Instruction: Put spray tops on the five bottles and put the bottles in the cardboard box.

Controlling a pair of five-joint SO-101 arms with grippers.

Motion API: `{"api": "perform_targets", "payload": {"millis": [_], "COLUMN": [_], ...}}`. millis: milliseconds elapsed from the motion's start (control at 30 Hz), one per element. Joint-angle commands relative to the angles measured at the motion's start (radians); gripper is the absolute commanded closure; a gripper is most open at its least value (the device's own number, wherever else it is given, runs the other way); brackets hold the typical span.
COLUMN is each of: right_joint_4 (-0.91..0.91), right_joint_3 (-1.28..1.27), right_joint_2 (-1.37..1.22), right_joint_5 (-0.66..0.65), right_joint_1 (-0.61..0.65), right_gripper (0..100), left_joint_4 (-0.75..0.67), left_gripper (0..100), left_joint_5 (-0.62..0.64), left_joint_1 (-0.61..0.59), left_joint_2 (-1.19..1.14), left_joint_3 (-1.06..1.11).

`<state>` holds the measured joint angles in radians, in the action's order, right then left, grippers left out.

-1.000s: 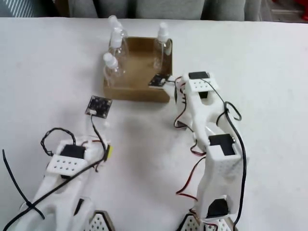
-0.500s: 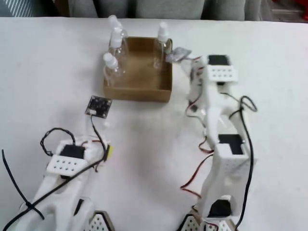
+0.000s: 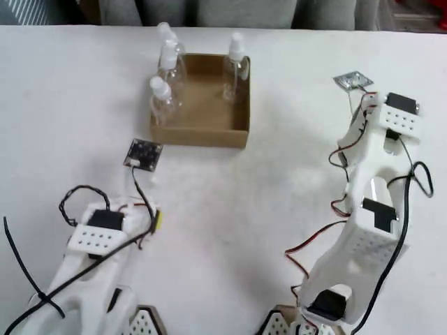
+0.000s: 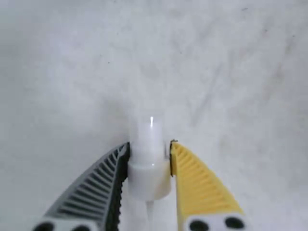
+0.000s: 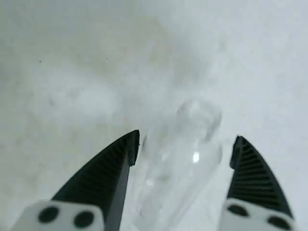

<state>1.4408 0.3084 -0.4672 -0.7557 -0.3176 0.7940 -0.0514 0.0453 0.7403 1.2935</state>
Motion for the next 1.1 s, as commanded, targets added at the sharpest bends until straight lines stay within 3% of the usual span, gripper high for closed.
{"api": "perform_targets", "payload": {"millis": [0, 300, 500, 700, 1067], "right_joint_4": [-0.064, -0.081, -0.019, -0.050, -0.191], "right_joint_3": [-0.023, -0.025, -0.025, -0.032, -0.141], "right_joint_2": [0.051, 0.064, 0.064, 0.056, 0.053], "right_joint_5": [-0.023, -0.014, -0.086, -0.123, -0.120], "right_joint_1": [-0.044, -0.114, -0.116, -0.120, -0.084], "right_gripper": [71.1, 71.2, 71.2, 75.5, 72.8], "left_joint_4": [-0.025, -0.025, -0.025, -0.025, -0.025], "left_gripper": [98, 98, 98, 98, 98], "left_joint_5": [-0.009, -0.009, -0.009, -0.009, -0.009], "left_joint_1": [-0.012, -0.012, -0.012, -0.012, -0.012], "left_joint_2": [0.036, 0.036, 0.036, 0.036, 0.036], "left_joint_3": [-0.003, -0.002, -0.002, -0.002, -0.002]}}
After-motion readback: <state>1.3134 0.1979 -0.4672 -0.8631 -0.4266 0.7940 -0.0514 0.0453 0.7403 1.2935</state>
